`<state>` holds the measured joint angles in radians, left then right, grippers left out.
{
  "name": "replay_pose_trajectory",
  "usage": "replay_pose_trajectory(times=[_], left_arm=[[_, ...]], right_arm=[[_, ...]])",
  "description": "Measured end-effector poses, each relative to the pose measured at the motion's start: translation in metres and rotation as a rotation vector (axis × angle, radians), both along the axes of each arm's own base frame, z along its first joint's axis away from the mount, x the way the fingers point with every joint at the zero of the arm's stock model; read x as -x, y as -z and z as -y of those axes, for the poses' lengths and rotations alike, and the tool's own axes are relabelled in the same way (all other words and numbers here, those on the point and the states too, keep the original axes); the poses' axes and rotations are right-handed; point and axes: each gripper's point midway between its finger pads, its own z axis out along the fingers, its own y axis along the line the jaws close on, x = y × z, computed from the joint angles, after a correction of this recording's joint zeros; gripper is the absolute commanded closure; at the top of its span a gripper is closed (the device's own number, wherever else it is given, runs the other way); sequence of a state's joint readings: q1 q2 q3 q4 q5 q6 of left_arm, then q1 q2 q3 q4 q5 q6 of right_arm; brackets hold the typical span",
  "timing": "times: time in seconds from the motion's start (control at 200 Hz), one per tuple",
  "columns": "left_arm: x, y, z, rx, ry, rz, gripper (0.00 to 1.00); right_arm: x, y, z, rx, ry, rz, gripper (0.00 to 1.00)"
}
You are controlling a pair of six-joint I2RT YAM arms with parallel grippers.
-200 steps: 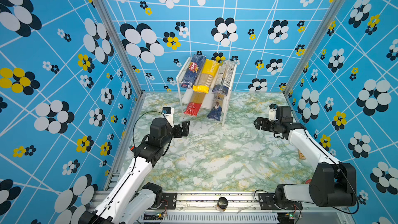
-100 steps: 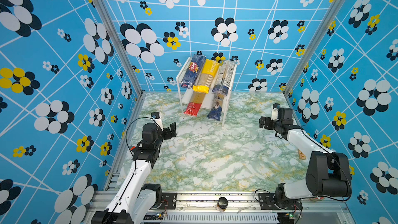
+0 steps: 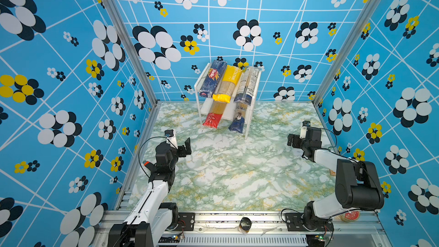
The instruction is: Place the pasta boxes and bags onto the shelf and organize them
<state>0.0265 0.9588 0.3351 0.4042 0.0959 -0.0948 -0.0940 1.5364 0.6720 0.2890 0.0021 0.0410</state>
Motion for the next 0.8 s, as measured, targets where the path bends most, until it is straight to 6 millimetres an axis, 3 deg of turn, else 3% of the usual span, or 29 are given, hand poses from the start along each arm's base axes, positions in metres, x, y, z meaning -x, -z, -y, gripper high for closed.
replay_pose_trajectory(times=[0.28,0.505,0.8], left_arm=[[-0.003,0.012,-0.004,-0.032,-0.002,0.016,0.01],[-0.009,0.021,-0.006,-0.04,0.001,0.013,0.01],[-0.019,0.035,-0.003,-0.033,0.02,0.003,0.01]], right_arm=[[0.015,0.006,-0.003,-0.04,0.02,0.11,0.01],[0.006,-0.012,-0.007,-0.04,0.0,0.204,0.01],[0.005,-0.016,-0.023,-0.019,-0.048,0.239,0.01]])
